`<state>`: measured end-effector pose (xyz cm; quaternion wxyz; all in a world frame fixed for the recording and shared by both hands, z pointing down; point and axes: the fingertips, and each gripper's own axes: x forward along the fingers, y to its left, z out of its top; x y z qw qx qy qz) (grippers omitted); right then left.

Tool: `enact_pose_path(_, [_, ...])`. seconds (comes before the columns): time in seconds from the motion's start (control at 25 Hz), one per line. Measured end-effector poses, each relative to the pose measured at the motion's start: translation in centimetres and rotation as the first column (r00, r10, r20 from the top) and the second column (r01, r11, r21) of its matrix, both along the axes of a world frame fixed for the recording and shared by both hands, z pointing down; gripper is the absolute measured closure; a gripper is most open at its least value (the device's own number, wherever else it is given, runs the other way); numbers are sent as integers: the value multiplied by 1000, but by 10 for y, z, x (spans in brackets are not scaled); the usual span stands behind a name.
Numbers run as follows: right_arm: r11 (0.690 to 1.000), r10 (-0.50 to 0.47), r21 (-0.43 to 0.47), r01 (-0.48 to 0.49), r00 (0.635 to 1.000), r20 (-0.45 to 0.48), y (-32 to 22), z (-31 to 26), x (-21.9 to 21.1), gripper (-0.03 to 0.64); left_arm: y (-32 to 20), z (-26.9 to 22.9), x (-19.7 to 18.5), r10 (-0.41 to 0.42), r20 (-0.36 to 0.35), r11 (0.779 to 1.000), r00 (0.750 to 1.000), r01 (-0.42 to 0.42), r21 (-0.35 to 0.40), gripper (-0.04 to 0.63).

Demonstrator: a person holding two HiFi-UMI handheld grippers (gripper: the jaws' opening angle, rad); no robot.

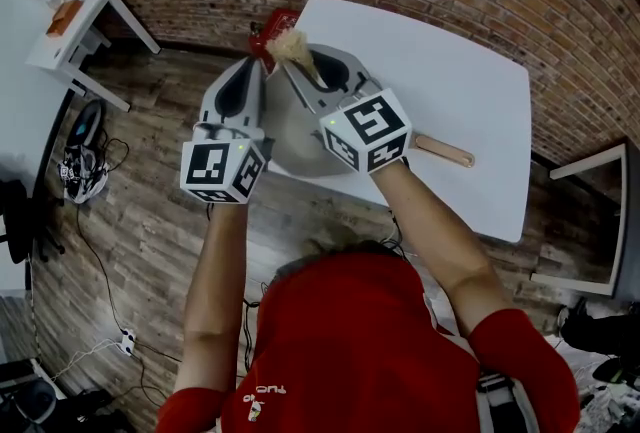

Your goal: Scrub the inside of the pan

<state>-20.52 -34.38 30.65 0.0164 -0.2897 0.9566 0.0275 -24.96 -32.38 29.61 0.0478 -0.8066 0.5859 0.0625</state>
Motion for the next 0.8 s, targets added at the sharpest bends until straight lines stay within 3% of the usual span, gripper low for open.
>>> enact_pose_path(0.8, [1000, -19, -23, 19, 1000, -9, -24, 13, -11, 531, -24, 13, -15, -15, 5, 1000, 1000, 15, -16, 583])
